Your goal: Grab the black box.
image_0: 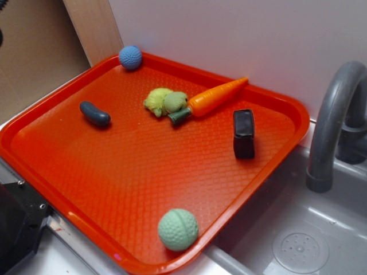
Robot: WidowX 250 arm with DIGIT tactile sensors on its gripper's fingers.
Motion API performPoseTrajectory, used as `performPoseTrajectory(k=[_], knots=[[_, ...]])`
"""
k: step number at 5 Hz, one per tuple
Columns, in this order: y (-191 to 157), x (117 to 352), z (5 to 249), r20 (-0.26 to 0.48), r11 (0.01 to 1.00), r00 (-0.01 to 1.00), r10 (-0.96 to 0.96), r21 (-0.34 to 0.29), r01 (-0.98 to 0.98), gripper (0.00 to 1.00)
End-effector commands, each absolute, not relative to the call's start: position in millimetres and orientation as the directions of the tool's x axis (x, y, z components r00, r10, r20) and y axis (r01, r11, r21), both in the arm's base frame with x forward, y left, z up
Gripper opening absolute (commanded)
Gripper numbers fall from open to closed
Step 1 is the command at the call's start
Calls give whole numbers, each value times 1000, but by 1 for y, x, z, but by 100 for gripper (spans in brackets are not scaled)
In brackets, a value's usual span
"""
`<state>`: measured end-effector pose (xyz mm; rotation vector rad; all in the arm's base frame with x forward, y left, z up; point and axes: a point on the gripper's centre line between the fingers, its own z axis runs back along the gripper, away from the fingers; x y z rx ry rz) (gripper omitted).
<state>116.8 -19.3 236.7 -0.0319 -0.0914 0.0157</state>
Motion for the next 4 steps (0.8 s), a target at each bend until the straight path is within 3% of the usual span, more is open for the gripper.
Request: performPoseTrajectory(k=[1, 3, 4], knots=[[-19, 117, 237, 91, 999, 996, 17, -33, -14, 100], [-58, 173, 209, 218, 998, 976, 23, -67, -9, 100], [-84, 205, 195, 208, 990, 975, 79, -134, -51, 100]])
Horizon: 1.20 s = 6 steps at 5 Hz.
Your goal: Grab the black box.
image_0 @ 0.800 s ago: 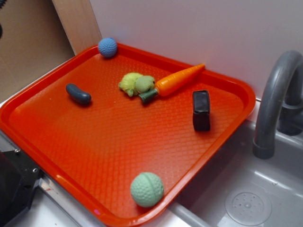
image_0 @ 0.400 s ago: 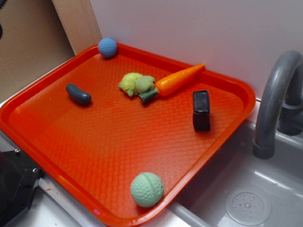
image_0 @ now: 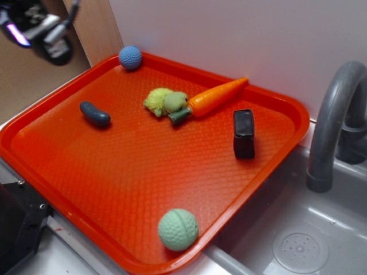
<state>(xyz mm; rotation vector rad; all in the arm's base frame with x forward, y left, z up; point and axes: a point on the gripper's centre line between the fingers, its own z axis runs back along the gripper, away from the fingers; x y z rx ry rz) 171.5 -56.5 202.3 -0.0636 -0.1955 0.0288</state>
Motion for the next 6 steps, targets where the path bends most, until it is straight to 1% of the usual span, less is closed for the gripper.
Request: performPoseTrajectory(k=[1, 2, 3, 4, 5, 6], knots=[[-108, 235, 182, 206, 986, 969, 135, -128, -111, 100], [-127, 265, 163, 193, 970, 959, 209, -165, -178, 100], [-142, 286, 133, 132, 915, 920, 369, -224, -334, 100], [-148, 304, 106, 136, 866, 867, 479, -237, -441, 100], [-154, 327, 81, 102, 858, 871, 480, -259, -443, 100], [-162, 350, 62, 99, 896, 906, 411, -227, -382, 100]])
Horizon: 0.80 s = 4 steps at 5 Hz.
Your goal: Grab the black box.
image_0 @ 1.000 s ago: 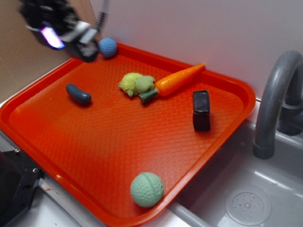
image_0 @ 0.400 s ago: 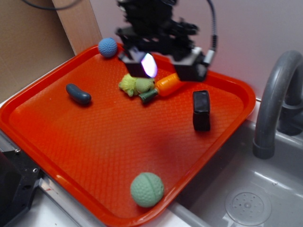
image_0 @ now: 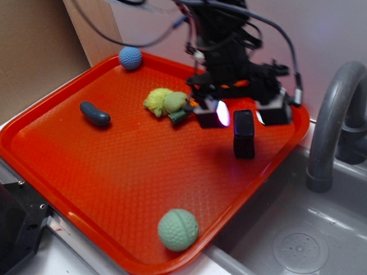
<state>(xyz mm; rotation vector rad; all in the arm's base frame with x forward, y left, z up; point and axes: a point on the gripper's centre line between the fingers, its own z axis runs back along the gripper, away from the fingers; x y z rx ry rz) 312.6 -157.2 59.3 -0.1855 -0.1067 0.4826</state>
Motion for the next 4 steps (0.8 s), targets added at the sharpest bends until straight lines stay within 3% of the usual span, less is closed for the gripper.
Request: performPoseTrajectory(k=[1, 2, 3, 4], knots=[[-156, 348, 38, 29, 905, 920, 390, -193, -378, 0], [-145, 333, 38, 20, 913, 923, 385, -157, -377, 0], [-128, 320, 70, 63, 935, 941, 332, -154, -319, 0], [-91, 301, 122, 156, 983, 973, 171, -87, -159, 0]])
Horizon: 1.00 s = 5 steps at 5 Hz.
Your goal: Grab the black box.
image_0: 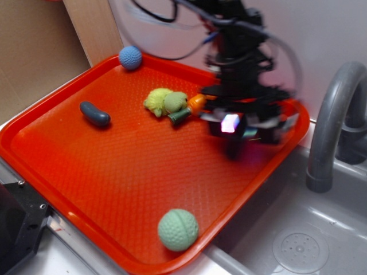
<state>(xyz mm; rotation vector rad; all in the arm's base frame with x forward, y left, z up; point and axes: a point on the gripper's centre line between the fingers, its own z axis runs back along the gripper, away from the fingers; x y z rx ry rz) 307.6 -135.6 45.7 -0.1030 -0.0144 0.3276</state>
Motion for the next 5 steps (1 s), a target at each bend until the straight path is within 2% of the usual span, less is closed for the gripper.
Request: performPoseTrajectory(k=[1, 2, 3, 4, 5], knots=[[-45, 254, 171, 226, 994, 974, -21, -97, 44, 0], [-22, 227, 213, 210, 983, 978, -10, -175, 48, 0], [9, 198, 224, 214, 977, 977, 12, -210, 34, 0], [11, 198, 209, 146, 970, 988, 57, -240, -20, 0], [10, 195, 207, 148, 981, 987, 58, -192, -29, 0]])
